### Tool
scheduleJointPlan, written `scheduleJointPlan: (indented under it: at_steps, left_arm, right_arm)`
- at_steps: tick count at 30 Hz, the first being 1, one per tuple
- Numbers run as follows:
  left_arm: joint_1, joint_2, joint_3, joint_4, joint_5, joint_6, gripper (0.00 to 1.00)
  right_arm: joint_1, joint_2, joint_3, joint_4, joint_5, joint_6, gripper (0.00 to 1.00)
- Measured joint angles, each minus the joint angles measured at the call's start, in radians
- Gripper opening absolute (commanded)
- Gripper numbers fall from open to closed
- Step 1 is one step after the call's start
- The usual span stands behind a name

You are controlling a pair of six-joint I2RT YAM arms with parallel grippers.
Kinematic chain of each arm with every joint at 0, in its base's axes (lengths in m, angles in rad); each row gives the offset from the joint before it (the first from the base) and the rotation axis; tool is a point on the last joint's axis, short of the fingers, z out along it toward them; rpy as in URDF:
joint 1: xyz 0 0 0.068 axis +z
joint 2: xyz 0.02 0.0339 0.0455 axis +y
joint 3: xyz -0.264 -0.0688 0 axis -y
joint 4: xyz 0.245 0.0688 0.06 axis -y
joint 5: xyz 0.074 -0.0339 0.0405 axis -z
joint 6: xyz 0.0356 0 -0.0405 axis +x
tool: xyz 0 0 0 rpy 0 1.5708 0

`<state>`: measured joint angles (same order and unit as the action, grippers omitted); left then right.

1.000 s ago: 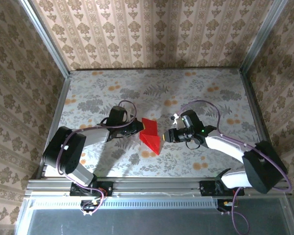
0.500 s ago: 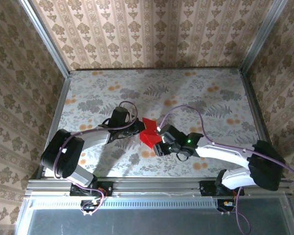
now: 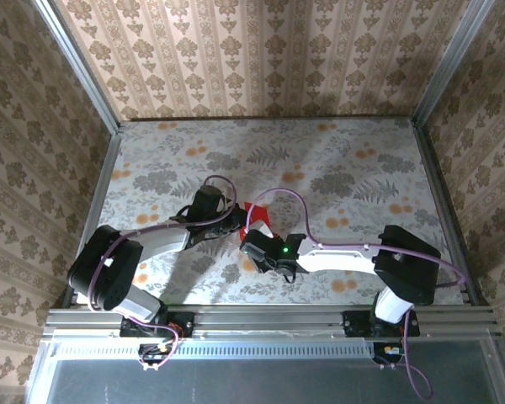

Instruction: Fold a paper plane with a square sheet of paper (fold left side to right side)

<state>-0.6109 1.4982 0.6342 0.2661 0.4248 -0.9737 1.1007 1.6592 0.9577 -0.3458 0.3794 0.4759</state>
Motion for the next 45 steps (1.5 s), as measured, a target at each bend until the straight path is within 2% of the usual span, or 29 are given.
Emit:
scheduleJointPlan:
  at_steps: [9,13,18,26,31,37,40,45]
  left_arm:
    - [-0.005,0.0,0.0,0.0,-0.003,0.0,0.0]
    - [-0.005,0.0,0.0,0.0,-0.003,0.0,0.0]
    - [-0.005,0.0,0.0,0.0,-0.003,0.0,0.0]
    - [-0.005,0.0,0.0,0.0,-0.003,0.0,0.0]
    - [-0.002,-0.008,-0.003,0.0,-0.003,0.001,0.14]
    - [0.057,-0.1,-0.032,-0.049,0.001,0.016,0.31]
    - [0.109,-0.174,-0.036,-0.106,0.007,0.037,0.36]
    - [0.208,-0.289,-0.039,-0.197,0.033,0.086,0.39]
  right_arm:
    - [0.0,0.072,0.039,0.001,0.059,-0.033,0.51]
    - [0.0,0.084,0.04,0.001,0.068,-0.039,0.45]
    - [0.0,0.099,0.044,0.001,0.087,-0.05,0.34]
    - [-0.008,0.105,0.044,0.001,0.095,-0.054,0.1]
    - [-0.019,0.105,0.043,0.005,0.093,-0.051,0.03]
    - [-0.046,0.08,-0.002,0.007,0.06,-0.051,0.02]
    - [-0.066,0.047,-0.026,0.008,0.022,-0.052,0.02]
    - [-0.119,-0.019,-0.059,0.032,-0.103,-0.055,0.02]
